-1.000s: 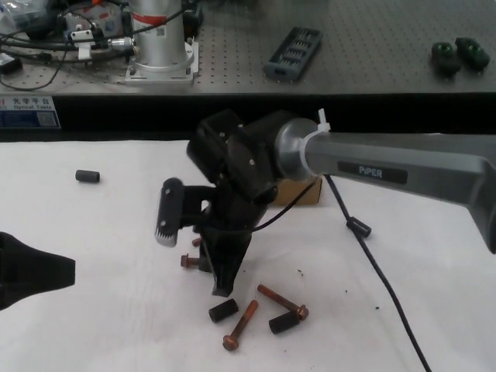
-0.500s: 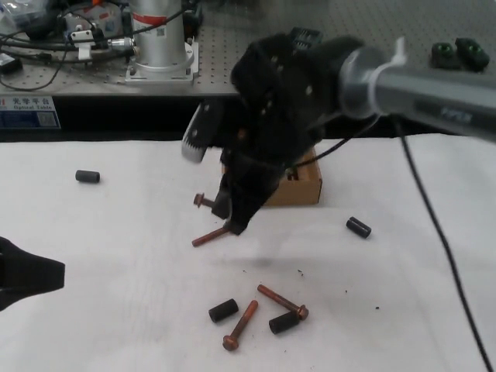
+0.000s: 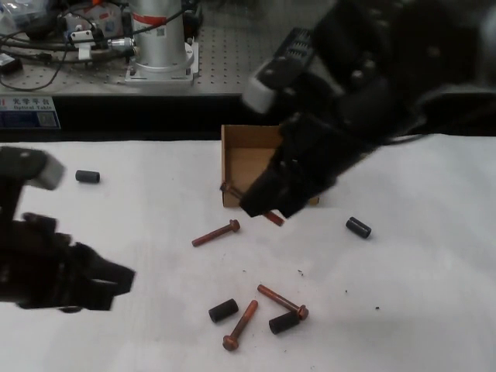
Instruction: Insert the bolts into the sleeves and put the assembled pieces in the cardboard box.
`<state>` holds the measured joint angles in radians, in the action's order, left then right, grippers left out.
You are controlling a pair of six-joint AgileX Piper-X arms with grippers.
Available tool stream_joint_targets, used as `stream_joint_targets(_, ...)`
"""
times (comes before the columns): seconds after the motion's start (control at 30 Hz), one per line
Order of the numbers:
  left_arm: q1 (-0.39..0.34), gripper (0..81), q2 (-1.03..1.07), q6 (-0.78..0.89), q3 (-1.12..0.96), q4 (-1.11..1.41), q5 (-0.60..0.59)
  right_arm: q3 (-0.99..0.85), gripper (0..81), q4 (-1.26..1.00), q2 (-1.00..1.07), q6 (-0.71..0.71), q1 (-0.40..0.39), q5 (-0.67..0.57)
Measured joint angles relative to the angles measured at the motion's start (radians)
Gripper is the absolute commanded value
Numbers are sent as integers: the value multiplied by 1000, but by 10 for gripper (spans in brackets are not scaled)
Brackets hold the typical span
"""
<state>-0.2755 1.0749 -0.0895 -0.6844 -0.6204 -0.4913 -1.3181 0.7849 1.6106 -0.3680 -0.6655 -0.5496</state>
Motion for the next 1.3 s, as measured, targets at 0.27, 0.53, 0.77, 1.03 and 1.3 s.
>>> stream_joint_targets(0.27, -138, 222, 99, -91, -2, 173, 24, 295, 29, -296, -152, 210, 23, -73)
stream_joint_targets(0.53, -210, 222, 284, -224, -14, 179, 30, 481, 29, -445, -278, 329, 28, -150)
stream_joint_targets(0.77, -216, 222, 397, -330, -140, 89, 78, 594, 29, -591, -379, 427, 30, -173)
stream_joint_targets(1.03, -216, 225, 473, -404, -251, 26, 92, 676, 29, -686, -442, 477, 30, -180)
stream_joint_targets(1.3, -249, 225, 591, -461, -271, -6, 111, 749, 29, -785, -442, 528, 36, -180)
